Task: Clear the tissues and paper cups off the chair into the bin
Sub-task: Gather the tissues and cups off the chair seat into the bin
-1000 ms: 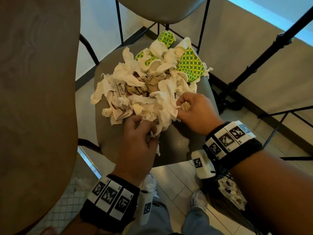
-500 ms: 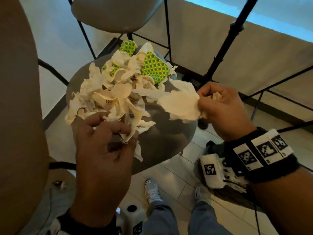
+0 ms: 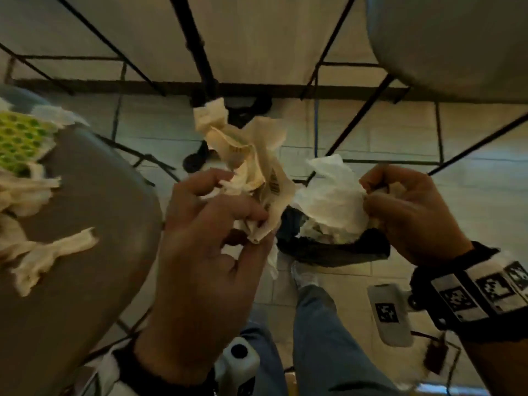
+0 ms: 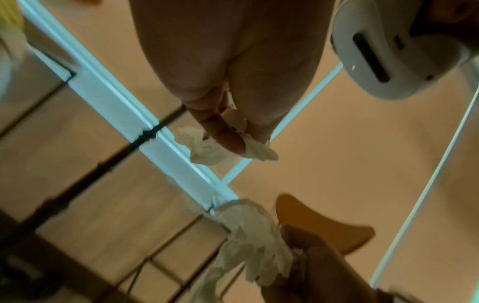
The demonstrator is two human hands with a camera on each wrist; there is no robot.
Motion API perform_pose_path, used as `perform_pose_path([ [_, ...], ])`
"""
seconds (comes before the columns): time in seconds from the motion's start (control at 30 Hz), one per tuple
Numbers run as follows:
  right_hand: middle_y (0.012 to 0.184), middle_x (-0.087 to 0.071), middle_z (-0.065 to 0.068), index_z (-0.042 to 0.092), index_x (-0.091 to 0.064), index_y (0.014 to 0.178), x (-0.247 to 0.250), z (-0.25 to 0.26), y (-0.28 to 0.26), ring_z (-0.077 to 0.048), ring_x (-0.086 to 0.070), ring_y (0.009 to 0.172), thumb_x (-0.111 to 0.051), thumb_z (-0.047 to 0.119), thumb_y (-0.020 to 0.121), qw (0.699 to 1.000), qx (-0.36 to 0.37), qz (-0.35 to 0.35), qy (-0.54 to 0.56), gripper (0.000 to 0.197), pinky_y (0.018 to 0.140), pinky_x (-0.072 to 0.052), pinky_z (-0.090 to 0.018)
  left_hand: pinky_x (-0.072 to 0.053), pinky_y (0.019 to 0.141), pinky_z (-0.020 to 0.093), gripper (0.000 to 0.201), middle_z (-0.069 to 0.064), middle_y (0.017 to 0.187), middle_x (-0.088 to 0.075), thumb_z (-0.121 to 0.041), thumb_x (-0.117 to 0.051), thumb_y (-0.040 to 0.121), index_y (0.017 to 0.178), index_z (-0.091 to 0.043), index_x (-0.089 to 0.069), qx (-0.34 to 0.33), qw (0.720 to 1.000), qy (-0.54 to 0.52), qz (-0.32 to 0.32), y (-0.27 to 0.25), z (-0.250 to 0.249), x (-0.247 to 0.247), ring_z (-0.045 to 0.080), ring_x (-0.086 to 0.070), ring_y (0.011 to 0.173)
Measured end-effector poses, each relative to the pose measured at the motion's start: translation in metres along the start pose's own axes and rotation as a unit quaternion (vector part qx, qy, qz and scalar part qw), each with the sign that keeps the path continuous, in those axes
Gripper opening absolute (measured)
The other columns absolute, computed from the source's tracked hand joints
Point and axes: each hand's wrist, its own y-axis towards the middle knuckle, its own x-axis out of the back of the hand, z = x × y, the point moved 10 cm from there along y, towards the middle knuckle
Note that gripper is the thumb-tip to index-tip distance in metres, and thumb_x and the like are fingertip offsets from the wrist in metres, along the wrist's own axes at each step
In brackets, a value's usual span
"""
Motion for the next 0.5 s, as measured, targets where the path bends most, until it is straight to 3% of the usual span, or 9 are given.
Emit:
perform_pose_path([
  [0.03, 0.058, -0.054, 0.012, 0.019, -0.062, 0.066, 0.021, -0.019, -0.002, -0.012, -0.050, 0.056, -0.064, 0.020, 0.066, 1.000, -0.013, -0.014, 0.002, 0.002, 0.052, -0.043, -0.026, -0.060, 0.074, 0.026, 0.017, -0.008, 0.128, -0.048, -0.014, -0.078, 0.084, 0.097, -0.018, -0.066, 0.002, 0.999, -0.022, 0.025, 0.005, 0.004, -0.030, 0.012, -0.062, 0.111],
  [0.1, 0.058, -0.053, 0.013, 0.020, -0.063, 0.066, 0.057, -0.061, -0.003, -0.013, -0.049, 0.058, -0.063, 0.024, 0.065, 0.998, -0.045, -0.046, -0.006, 0.003, 0.052, -0.041, -0.026, -0.060, 0.079, 0.022, 0.017, -0.002, 0.130, -0.045, -0.015, -0.078, 0.084, 0.097, -0.017, -0.067, 0.016, 0.995, -0.048, 0.085, 0.016, 0.021, -0.090, 0.011, -0.059, 0.116],
  [0.2, 0.054, -0.052, 0.012, 0.014, -0.062, 0.065, 0.098, -0.142, -0.001, -0.014, -0.048, 0.057, -0.063, 0.021, 0.065, 0.987, -0.124, -0.091, -0.035, 0.007, 0.053, -0.040, -0.030, -0.059, 0.082, 0.019, 0.020, -0.006, 0.128, -0.043, -0.012, -0.079, 0.084, 0.097, -0.018, -0.066, 0.052, 0.980, -0.041, 0.185, 0.016, 0.067, -0.194, 0.007, -0.058, 0.113],
  [0.33, 0.054, -0.048, 0.008, 0.015, -0.058, 0.060, 0.122, -0.254, 0.011, -0.019, -0.045, 0.059, -0.061, 0.025, 0.062, 0.967, -0.217, -0.115, -0.059, 0.011, 0.058, -0.038, -0.036, -0.054, 0.087, 0.016, 0.020, -0.010, 0.123, -0.042, -0.010, -0.079, 0.084, 0.095, -0.020, -0.066, 0.086, 0.955, -0.008, 0.284, 0.001, 0.135, -0.304, 0.003, -0.051, 0.107],
  [0.5, 0.060, -0.051, -0.009, 0.014, -0.058, 0.059, 0.119, -0.374, 0.029, -0.021, -0.047, 0.054, -0.063, 0.016, 0.068, 0.936, -0.325, -0.134, -0.021, 0.011, 0.053, -0.040, -0.034, -0.046, 0.084, 0.012, 0.017, -0.010, 0.116, -0.044, -0.021, -0.077, 0.087, 0.093, -0.028, -0.063, 0.170, 0.921, 0.036, 0.348, -0.021, 0.222, -0.394, 0.004, -0.053, 0.093],
])
